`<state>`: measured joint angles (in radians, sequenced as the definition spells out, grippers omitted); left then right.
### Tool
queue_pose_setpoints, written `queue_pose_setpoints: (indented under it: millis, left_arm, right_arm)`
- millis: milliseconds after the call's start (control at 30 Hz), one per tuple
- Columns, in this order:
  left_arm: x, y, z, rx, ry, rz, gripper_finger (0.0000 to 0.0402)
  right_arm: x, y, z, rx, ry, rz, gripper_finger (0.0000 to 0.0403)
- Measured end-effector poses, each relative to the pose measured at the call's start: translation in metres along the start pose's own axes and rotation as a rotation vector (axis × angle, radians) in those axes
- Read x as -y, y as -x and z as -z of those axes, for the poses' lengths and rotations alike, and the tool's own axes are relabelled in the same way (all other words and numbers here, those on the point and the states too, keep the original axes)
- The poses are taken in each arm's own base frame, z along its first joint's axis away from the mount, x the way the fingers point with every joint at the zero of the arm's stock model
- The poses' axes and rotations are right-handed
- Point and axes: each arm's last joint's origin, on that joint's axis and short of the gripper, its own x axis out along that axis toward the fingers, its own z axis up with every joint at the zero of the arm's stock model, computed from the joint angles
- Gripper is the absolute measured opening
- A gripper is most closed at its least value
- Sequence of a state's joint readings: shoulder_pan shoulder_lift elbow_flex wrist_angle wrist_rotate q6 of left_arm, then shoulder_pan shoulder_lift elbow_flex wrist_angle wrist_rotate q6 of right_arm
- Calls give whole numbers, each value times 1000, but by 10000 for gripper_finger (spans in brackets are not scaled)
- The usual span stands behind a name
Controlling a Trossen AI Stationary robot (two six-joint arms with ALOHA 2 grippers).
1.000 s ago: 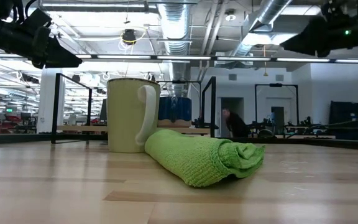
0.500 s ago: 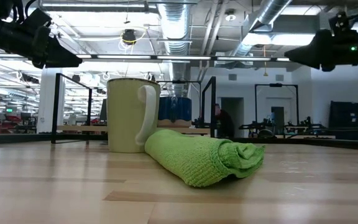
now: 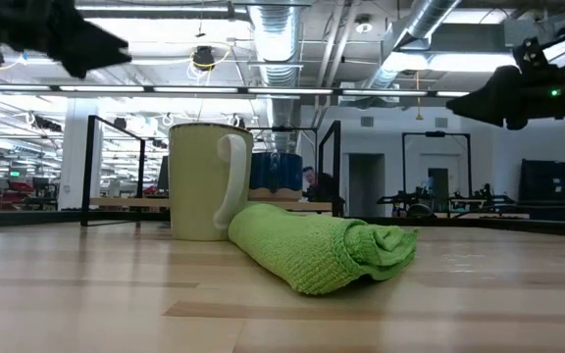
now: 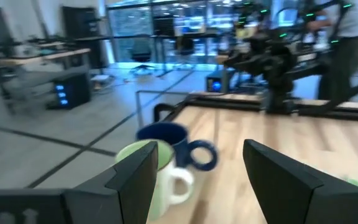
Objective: Stack small to large cups/mugs on shelf
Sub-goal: Put the white mug on the shelf
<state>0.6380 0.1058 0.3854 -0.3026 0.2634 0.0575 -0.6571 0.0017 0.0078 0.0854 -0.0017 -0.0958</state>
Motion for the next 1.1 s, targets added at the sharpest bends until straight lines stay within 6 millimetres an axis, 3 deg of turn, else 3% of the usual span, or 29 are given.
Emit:
queue_pose_setpoints:
  millis: [300, 567, 733, 933, 1100]
  left_arm:
    - [-5, -19, -44, -191, 70, 88, 229]
    - [-3, -70, -62, -534, 227, 134, 229]
    - [13, -108, -69, -723, 201, 71, 229]
    - [46, -145, -76, -858, 148, 85, 229]
    - [73, -170, -70, -957, 127, 101, 229]
  right_arm:
    - [0, 0, 8, -88, -1, 10, 265]
    - [2, -2, 11, -124, 3, 35, 265]
    - [5, -4, 15, -163, 3, 69, 265]
    - [9, -7, 22, -245, 1, 102, 265]
    - [11, -10, 30, -329, -4, 109, 265]
